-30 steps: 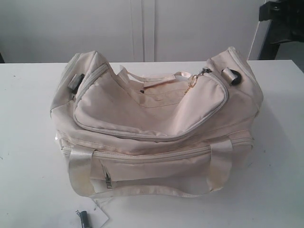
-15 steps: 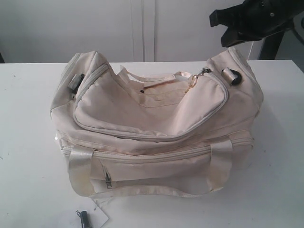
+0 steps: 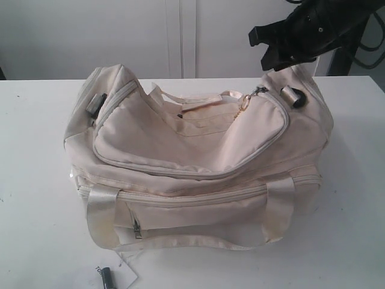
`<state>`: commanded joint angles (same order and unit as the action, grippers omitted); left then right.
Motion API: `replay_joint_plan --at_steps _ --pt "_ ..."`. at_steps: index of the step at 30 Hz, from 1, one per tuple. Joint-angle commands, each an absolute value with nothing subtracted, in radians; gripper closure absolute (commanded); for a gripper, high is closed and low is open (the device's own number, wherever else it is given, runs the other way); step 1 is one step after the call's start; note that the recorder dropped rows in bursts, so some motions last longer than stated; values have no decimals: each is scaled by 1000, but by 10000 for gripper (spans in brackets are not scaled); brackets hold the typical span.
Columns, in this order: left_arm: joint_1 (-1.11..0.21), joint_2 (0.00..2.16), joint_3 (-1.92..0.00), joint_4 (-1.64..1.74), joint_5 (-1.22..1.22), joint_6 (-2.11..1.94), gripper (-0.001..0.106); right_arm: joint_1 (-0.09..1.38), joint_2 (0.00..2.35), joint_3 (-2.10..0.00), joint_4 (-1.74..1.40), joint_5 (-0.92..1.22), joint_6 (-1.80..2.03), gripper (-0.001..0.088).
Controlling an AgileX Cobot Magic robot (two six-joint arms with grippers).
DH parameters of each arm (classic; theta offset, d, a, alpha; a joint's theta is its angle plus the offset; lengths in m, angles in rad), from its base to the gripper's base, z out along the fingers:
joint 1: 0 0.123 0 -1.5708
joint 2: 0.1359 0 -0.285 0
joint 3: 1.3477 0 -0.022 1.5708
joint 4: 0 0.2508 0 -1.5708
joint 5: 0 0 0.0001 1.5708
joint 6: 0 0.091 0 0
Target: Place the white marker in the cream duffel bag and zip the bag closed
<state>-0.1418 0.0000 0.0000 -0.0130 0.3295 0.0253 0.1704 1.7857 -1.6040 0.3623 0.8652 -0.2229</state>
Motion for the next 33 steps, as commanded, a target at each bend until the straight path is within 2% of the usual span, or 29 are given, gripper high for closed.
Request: replay_joint_plan --at_steps 2,14,18,23,33 --pt "-142 0 0 -13 329 25 1053 170 1795 -1604 362 865 -215 519" --pt "-142 0 0 -13 329 25 1053 170 1838 -1604 359 901 -195 527" --pt "-142 0 0 -13 329 25 1053 170 1841 -1604 355 927 -195 635" --pt "-142 0 0 -13 329 25 1053 170 1841 -1604 355 940 -195 871" --pt "-142 0 0 -13 329 25 1053 170 1781 -1604 355 925 -197 868"
